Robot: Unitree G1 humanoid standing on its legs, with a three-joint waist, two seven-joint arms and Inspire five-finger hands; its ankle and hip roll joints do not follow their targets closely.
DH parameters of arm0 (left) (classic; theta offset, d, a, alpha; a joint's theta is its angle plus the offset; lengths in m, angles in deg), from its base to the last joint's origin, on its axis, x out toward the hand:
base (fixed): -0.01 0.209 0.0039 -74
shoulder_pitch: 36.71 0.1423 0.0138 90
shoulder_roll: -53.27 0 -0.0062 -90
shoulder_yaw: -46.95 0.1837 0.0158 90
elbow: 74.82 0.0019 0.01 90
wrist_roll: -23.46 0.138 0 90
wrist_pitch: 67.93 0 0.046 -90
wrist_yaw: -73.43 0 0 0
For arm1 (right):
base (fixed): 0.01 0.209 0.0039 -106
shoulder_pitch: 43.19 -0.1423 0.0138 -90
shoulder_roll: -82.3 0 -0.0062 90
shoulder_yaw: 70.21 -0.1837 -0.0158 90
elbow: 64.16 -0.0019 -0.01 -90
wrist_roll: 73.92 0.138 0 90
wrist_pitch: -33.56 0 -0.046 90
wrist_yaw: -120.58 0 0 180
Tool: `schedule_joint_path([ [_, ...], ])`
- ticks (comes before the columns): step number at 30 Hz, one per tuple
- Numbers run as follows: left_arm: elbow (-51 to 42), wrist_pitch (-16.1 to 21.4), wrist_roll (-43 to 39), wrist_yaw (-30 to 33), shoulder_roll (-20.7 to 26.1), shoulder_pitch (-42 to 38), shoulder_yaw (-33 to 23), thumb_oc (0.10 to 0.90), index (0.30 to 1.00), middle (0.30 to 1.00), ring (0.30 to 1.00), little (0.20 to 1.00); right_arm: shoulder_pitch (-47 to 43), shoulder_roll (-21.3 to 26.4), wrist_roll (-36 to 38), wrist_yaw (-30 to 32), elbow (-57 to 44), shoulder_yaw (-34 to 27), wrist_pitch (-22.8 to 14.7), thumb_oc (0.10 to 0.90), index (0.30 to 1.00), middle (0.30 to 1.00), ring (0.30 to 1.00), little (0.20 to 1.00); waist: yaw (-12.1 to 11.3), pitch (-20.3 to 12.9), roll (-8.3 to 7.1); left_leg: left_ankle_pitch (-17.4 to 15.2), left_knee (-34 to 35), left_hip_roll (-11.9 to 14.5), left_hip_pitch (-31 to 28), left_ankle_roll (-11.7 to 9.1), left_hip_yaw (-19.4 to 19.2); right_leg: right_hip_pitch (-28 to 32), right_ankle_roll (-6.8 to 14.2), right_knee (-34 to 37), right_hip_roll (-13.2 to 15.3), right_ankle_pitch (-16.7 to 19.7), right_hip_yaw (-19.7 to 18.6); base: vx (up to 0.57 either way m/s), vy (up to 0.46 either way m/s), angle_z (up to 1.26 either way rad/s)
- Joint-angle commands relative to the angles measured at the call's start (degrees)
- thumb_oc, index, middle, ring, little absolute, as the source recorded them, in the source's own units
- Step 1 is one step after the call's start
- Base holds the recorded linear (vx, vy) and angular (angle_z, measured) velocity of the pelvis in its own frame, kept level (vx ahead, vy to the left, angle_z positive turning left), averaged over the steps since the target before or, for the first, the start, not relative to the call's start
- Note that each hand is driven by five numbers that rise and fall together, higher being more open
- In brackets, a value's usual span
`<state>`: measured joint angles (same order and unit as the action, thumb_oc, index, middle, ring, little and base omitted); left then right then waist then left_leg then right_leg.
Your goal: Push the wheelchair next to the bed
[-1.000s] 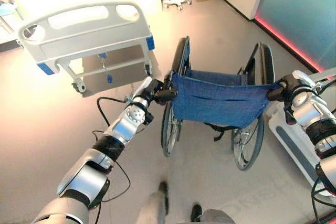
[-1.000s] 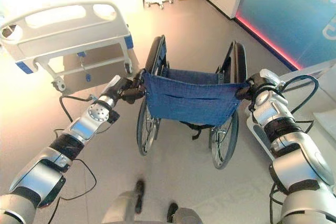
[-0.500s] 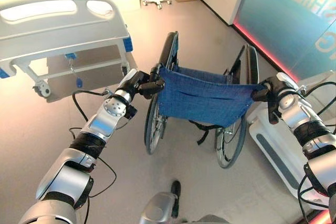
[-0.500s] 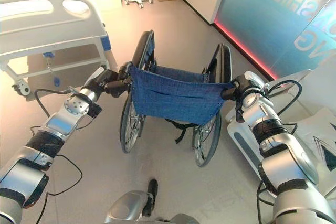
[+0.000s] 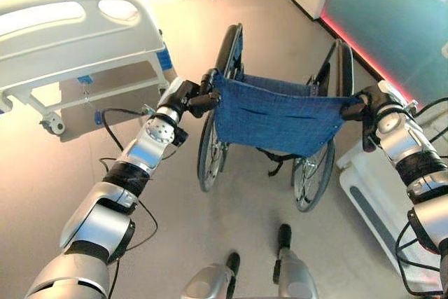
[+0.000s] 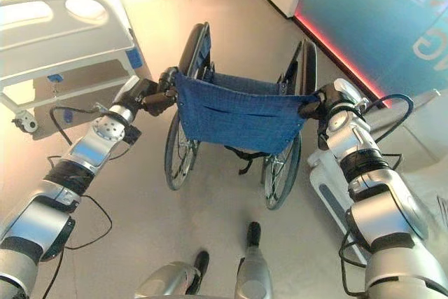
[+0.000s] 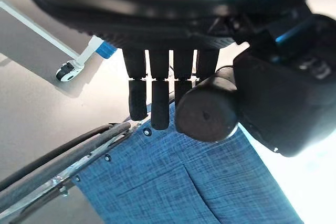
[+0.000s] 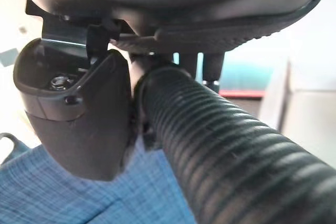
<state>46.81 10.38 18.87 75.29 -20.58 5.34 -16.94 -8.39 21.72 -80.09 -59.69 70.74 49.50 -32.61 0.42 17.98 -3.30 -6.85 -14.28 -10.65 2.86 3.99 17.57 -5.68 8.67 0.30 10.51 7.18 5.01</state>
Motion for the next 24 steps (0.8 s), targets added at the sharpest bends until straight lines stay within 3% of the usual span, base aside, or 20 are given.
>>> schedule_joint_path([
  [1,-1.24,-3.38,3.41,-0.98,-1.13,7.34,7.39,0.4,0.3,0.3,0.3,0.3,-8.67,-3.22,-0.07,-6.58,-6.31,9.43,-7.19,0.4,0.3,0.3,0.3,0.3,-3.67,0.53,-0.64,-3.43,-1.26,14.42,-2.3,-5.79,-10.12,-7.88,1.56,-10.7,2.65,-1.14,0.84,0.28,-0.255,0.8],
  [3,-1.78,-3.64,3.42,0.43,-1.95,7.72,7.4,0.4,0.3,0.3,0.3,0.3,-9.41,-2.4,0.32,-6.72,-6.52,9.94,-8.3,0.4,0.3,0.3,0.3,0.3,-2.73,0.87,0.06,0.47,1.42,17.08,-3.5,-7.08,-11.11,-7.46,0.48,-10.72,1.59,-2.02,2.37,0.24,-0.193,0.56],
  [4,-1.77,-3.64,3.42,0.44,-1.97,7.72,7.39,0.4,0.3,0.3,0.3,0.3,-9.42,-2.39,0.32,-6.72,-6.51,9.96,-8.31,0.4,0.3,0.3,0.3,0.3,-2.71,0.89,0.09,0.52,1.53,17.11,-3.58,-7.1,-11.1,-7.41,0.46,-10.7,1.56,-2.03,2.4,0.25,-0.182,0.61],
  [6,-2.12,-3.54,3.49,1.91,-2.99,7.74,7.43,0.4,0.3,0.3,0.3,0.3,-9.79,-1.91,0.24,-6.69,-6.77,9.89,-9.11,0.4,0.3,0.3,0.3,0.3,-1.74,0.98,1.2,4.01,4.95,19.18,-4.8,-8.35,-12.03,-7.06,-0.47,-10.61,0.54,-3.12,3.97,0.23,-0.166,0.38],
  [13,-3.29,-4.33,1.15,4.64,-4.5,7.04,6.62,0.4,0.3,0.3,0.3,0.3,-9.34,-2.35,-1.67,-6.64,-7.56,9.85,-9.55,0.4,0.3,0.3,0.3,0.3,-0.12,0.26,3.9,11.26,9.95,23.17,-7.35,-10.73,-13.19,-7.27,-3.35,-13.59,-2.25,-7.61,6.11,0.21,-0.17,0.11],
  [16,-3.37,-4.49,0.05,5.25,-4.56,7.08,6.07,0.4,0.3,0.3,0.3,0.3,-9.26,-2.23,-1.69,-6.61,-7.54,10.01,-10.07,0.4,0.3,0.3,0.3,0.3,0.19,-0.11,4.19,12.74,9.94,23.83,-7.68,-11.08,-13.66,-7.26,-3.89,-13.89,-2.82,-8.21,6.63,0.11,-0.121,0.04],
  [17,-2.81,-4.48,-1.1,5.68,-5.13,7.46,5.25,0.4,0.3,0.3,0.3,0.3,-8.76,-1.98,-2.58,-7.1,-7.91,9.94,-10.62,0.4,0.3,0.3,0.3,0.3,0.97,-0.87,4.48,15.43,8.46,24.91,-8.16,-11.67,-15.01,-7.02,-4.75,-13.99,-3.59,-8.91,7.71,0.14,-0.131,0.21],
  [19,-1.75,-3.95,-1.32,5.87,-5.76,8.24,4.74,0.4,0.3,0.3,0.3,0.3,-8.05,-1.49,-3.79,-7.59,-8.07,10.1,-11.42,0.4,0.3,0.3,0.3,0.3,1.81,-1.73,4.27,17.82,5.9,25.84,-8.64,-11.99,-16.61,-6.64,-5.33,-13.52,-3.72,-8.9,8.76,0.18,-0.153,0.34],
  [21,-0.22,-3.32,-1.15,6.0,-6.39,9.38,4.34,0.4,0.3,0.3,0.3,0.3,-6.76,-0.98,-4.03,-7.61,-7.78,10.41,-12.31,0.4,0.3,0.3,0.3,0.3,2.18,-2.93,3.02,19.37,-0.76,26.07,-9.12,-11.96,-18.53,-4.95,-6.7,-12.85,-4.02,-9.55,10.87,0.22,-0.214,0.22],
  [22,-0.12,-3.3,-1.08,5.93,-6.4,9.38,4.3,0.4,0.3,0.3,0.3,0.3,-6.65,-0.99,-3.93,-7.56,-7.79,10.35,-12.28,0.4,0.3,0.3,0.3,0.3,2.21,-3.08,2.88,19.55,-0.98,25.94,-8.82,-11.89,-18.54,-4.84,-6.75,-12.64,-3.99,-9.47,11.02,0.27,-0.248,0.15],
  [24,0.35,-3.58,0.38,4.79,-6.53,9.67,3.85,0.4,0.3,0.3,0.3,0.3,-5.1,-1.71,-3.66,-6.77,-7.84,9.88,-11.46,0.4,0.3,0.3,0.3,0.3,0.15,-2.44,2.11,16.69,-4.04,21.81,-4.25,-9.86,-17.13,-0.73,-7.38,-11.72,-5.87,-10.81,10.47,0.43,-0.267,0.18],
])
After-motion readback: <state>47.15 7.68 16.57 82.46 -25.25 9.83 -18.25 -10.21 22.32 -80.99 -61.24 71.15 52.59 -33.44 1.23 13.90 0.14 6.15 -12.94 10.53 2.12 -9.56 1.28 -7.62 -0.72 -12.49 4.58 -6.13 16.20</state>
